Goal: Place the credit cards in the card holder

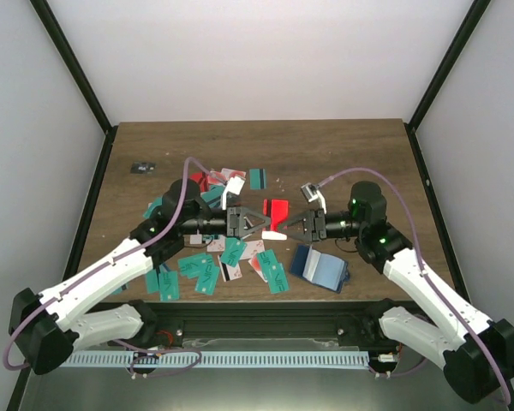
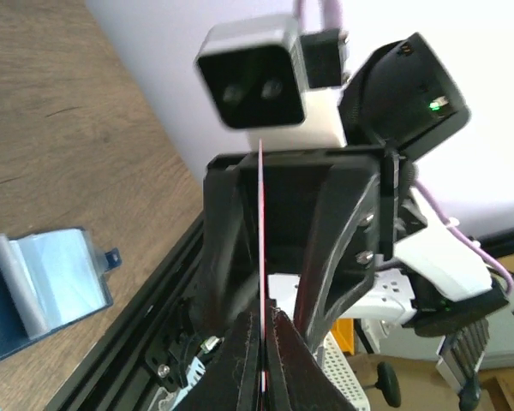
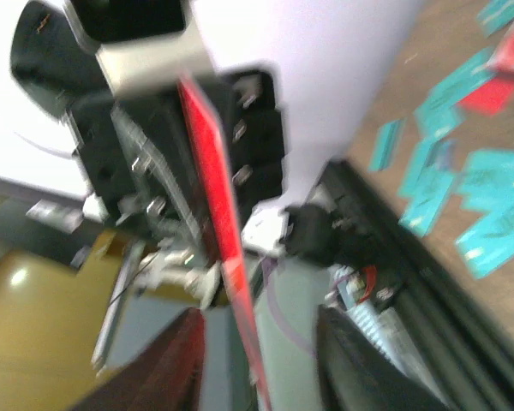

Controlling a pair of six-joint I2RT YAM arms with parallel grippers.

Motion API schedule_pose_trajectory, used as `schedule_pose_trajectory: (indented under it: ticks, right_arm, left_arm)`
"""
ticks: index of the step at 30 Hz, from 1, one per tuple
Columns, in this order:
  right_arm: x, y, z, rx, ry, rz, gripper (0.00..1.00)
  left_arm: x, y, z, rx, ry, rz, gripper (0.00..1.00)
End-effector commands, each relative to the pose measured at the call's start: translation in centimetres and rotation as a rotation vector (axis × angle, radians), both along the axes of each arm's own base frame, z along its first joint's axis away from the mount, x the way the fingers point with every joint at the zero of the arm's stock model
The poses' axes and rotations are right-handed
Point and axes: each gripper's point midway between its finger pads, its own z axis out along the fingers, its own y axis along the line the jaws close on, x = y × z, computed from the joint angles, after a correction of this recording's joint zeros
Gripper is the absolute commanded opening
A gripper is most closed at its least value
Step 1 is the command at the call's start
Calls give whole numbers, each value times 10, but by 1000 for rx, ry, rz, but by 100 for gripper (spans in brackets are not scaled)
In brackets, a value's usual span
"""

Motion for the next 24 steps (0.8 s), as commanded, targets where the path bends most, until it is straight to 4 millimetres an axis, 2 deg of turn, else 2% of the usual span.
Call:
schedule_pose_trajectory:
  ticks: [1,3,5,10,13,18,22,24]
  right_arm:
    - [45,-26,-23,-280,6,-370,48]
    - [59,-50,-47,-449,49,-524,56]
    - [64,-74,-73,-607,97,-635,58]
    - [53,-128,-136,-912,268,-817,60]
    - [43,-150,-157,-996,338,-907,60]
    - [27,-175,-188,-1113,437,-995,60]
    - [18,-187,-204,-1151,487,-1045,56]
    - [17,-188,-205,-1145,499,-1053,55]
  left_arm:
    - [10,1,-7,79,-18,52,4]
    - [8,-2,-16,118,-5,35,4]
    - [4,-8,-27,155,5,6,4]
    - [-2,-32,-47,190,26,-82,4]
    - [-6,-55,-66,211,55,-154,4]
    - [-20,-98,-98,261,98,-293,4]
    - [-19,-125,-133,346,130,-346,4]
    - [-16,-133,-149,378,154,-355,4]
